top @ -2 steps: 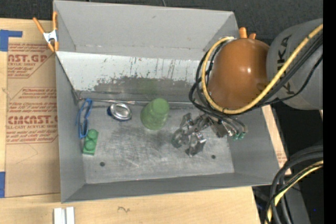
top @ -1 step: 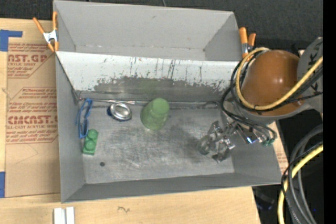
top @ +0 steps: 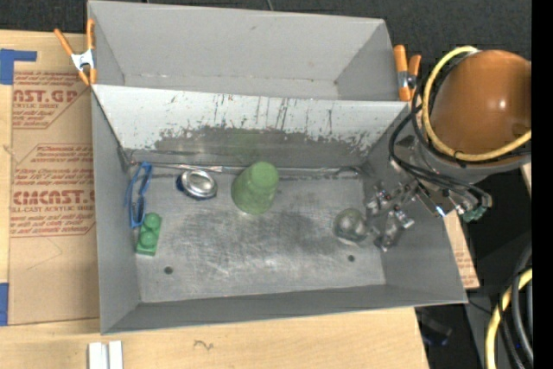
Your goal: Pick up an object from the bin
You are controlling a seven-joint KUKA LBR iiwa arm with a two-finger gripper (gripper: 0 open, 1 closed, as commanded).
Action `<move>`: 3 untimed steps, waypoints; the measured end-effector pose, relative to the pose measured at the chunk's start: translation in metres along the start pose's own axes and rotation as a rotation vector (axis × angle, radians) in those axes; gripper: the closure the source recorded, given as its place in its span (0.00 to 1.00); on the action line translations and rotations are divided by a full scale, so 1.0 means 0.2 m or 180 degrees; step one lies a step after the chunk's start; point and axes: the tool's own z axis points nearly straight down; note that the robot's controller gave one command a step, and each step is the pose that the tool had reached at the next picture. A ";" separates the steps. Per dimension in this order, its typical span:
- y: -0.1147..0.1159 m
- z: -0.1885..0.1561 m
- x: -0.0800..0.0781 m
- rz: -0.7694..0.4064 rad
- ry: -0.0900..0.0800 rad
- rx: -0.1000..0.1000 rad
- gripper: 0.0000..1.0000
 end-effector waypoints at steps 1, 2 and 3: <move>-0.03 0.44 0.10 -0.0295 0.0038 -0.0035 1.00; -0.08 0.54 0.08 -0.0239 -0.0023 0.0014 1.00; -0.16 -0.23 0.10 -0.1382 -0.0001 -0.0001 1.00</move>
Offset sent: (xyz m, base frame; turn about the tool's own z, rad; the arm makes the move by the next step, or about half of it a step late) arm -0.0118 -0.0165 -0.0840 -0.0929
